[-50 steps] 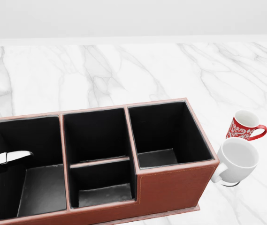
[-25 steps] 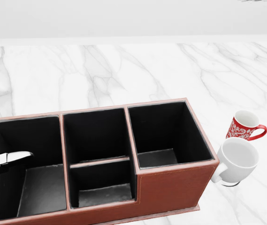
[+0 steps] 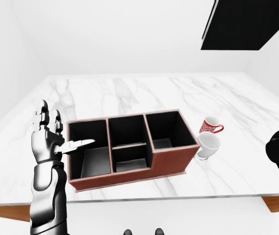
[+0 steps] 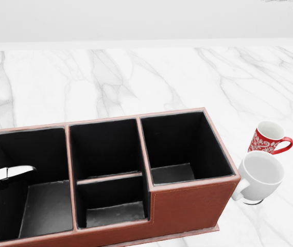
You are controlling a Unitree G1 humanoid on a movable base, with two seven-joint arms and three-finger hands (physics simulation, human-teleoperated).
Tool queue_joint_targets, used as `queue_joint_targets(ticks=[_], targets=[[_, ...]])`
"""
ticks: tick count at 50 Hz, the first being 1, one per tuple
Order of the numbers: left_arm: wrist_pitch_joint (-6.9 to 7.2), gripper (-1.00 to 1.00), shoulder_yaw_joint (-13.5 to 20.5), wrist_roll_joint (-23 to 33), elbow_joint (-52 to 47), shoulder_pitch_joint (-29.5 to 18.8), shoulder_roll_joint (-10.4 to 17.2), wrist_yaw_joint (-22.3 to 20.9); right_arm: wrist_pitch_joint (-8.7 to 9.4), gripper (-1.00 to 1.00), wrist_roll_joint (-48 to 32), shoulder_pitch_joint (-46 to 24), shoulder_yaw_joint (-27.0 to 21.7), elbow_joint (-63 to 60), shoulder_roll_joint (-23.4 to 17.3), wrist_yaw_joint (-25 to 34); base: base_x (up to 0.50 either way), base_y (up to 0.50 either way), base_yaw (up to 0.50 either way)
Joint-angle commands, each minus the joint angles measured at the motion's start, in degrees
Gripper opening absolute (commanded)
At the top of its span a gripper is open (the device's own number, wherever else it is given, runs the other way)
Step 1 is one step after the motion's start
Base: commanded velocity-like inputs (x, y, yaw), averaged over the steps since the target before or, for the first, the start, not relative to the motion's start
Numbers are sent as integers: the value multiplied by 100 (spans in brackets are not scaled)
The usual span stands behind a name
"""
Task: Pick up the book and place it in the right compartment of the caddy.
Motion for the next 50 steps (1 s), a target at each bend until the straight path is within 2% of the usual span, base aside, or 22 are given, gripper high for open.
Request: queue_joint_targets(ticks=[1, 7, 20, 39, 50], targets=[[0, 100, 7, -6, 13, -3, 4, 0, -1, -100, 802, 848, -210, -686, 27, -734, 0, 0, 0], [0, 100, -8, 9, 39, 4, -3, -7, -1, -100, 1335, 1450, -263, -1479, 144, -1006, 0, 0, 0], [0, 100, -13, 18, 53, 15, -9, -7, -1, -100, 1540, 2121, -210, -1661, 361, -1068, 0, 0, 0], [0, 100, -1, 12, 11, 28, -12, -9, -1, -100, 1325, 2962, -179, -1892, 767, -879, 0, 0, 0], [0, 100, -4, 6, 23, 24, -15, -11, -1, -100, 995, 3068, 3, -1613, 1104, -682, 0, 0, 0]])
